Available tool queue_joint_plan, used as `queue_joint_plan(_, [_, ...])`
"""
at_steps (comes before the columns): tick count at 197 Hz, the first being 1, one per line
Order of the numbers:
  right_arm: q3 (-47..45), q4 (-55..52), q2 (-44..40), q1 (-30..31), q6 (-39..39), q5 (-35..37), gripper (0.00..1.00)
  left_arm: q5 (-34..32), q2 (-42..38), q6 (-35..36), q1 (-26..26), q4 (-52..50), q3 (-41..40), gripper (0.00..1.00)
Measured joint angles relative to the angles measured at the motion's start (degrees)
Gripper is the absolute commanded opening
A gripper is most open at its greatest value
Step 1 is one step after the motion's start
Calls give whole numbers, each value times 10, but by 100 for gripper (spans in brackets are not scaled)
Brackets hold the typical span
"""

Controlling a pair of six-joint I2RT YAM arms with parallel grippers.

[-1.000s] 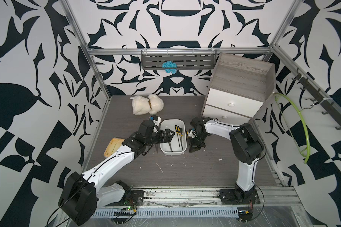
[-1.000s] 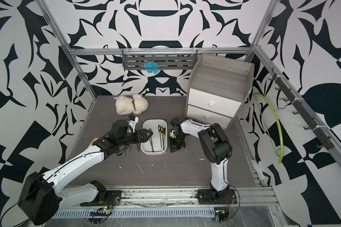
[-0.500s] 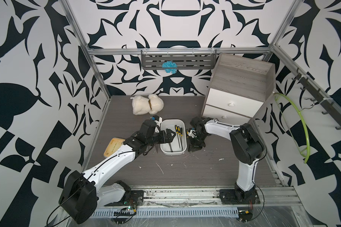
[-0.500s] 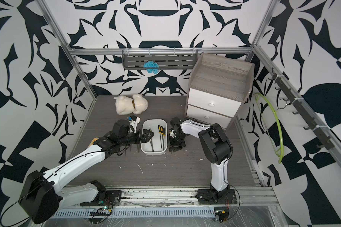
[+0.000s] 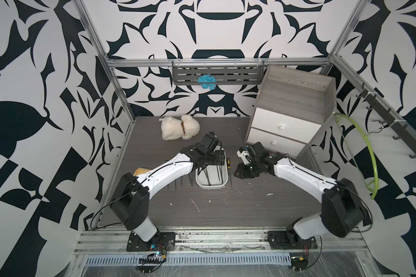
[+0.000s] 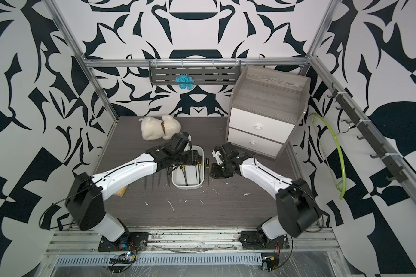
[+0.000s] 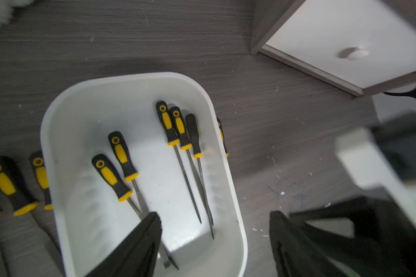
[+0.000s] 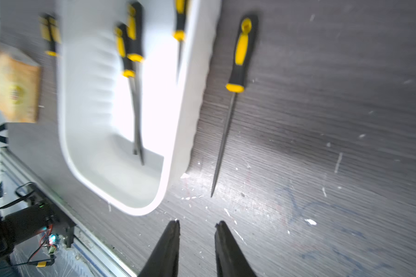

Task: Take the file tool out of the storage box
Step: Place the file tool at the center of the board, then pick up the file tool from the storage box.

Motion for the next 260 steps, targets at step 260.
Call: queue_joint_plan(260, [-76, 93, -134, 0, 8, 57, 30, -87, 279, 41, 31, -118, 219, 39])
